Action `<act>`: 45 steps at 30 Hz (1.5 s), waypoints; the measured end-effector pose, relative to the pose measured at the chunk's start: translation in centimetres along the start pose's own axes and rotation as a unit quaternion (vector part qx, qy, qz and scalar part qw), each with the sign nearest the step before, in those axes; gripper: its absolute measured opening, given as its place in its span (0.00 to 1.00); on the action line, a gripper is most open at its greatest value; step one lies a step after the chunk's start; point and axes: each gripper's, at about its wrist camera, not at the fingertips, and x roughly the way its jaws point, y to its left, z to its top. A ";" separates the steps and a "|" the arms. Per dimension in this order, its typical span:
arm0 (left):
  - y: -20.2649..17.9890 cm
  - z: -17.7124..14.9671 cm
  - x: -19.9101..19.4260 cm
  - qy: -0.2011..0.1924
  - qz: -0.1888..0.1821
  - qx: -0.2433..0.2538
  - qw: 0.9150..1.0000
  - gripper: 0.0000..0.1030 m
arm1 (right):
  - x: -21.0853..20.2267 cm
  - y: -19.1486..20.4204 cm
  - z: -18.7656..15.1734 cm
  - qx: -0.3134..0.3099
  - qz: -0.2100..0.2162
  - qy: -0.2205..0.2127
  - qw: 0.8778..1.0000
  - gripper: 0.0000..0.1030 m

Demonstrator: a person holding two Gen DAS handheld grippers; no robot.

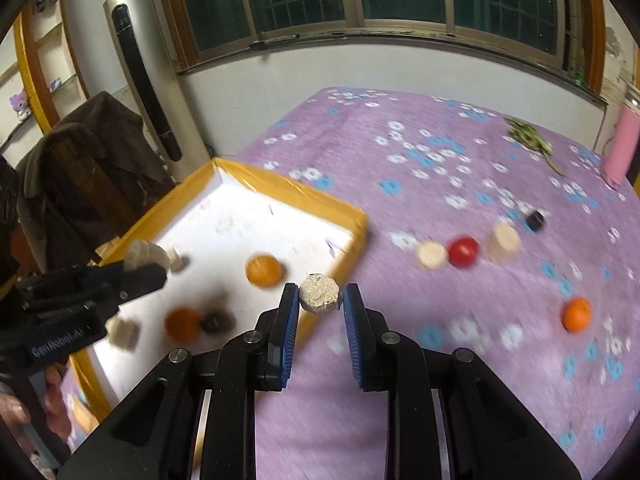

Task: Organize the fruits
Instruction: 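Carry the cream cylinder and round cake over the white tray with both grippers, then open both grippers to drop the cylinder and cake into the tray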

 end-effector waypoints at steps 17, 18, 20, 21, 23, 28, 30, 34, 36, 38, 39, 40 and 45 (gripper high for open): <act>3.0 3.1 7.8 0.059 0.013 -0.024 0.998 0.32 | 10.4 1.3 3.5 -0.003 -0.008 0.077 0.997 0.21; 3.1 3.2 8.1 0.063 0.012 -0.024 0.998 0.32 | 10.7 1.3 3.6 -0.006 -0.010 0.081 0.997 0.21; 3.2 3.3 8.5 0.067 0.012 -0.027 0.997 0.32 | 11.2 1.3 3.6 -0.011 -0.014 0.089 0.996 0.21; 3.3 3.3 8.7 0.069 0.011 -0.029 0.997 0.32 | 11.4 1.4 3.6 -0.013 -0.015 0.092 0.996 0.21; 3.3 3.3 8.9 0.069 0.012 -0.028 0.997 0.32 | 11.7 1.5 3.6 -0.018 -0.014 0.094 0.995 0.21; 3.2 3.6 9.1 0.067 0.019 -0.022 0.997 0.33 | 12.0 1.9 3.6 -0.034 -0.021 0.095 0.995 0.22; 3.1 3.5 9.0 0.066 0.024 -0.019 0.997 0.37 | 11.9 1.9 3.5 -0.034 -0.019 0.095 0.995 0.24; 3.0 3.1 8.6 0.063 0.046 -0.008 0.997 0.50 | 11.7 1.5 3.3 -0.030 -0.026 0.092 0.995 0.32; 3.1 2.8 8.2 0.060 0.053 -0.009 0.997 0.50 | 11.1 1.4 3.1 -0.028 -0.028 0.091 0.995 0.32; 3.4 2.4 7.6 0.059 0.057 -0.015 0.997 0.54 | 10.5 1.4 3.0 -0.027 -0.036 0.086 0.995 0.32; 3.5 2.2 7.3 0.057 0.060 -0.017 0.996 0.56 | 10.0 1.3 2.9 -0.027 -0.040 0.083 0.995 0.32; 3.5 2.0 6.9 0.053 0.063 -0.017 0.996 0.57 | 9.7 1.2 2.8 -0.026 -0.040 0.082 0.996 0.32; 3.3 0.3 4.7 0.034 0.077 -0.014 0.996 0.71 | 6.6 1.1 1.4 -0.019 -0.041 0.061 0.997 0.32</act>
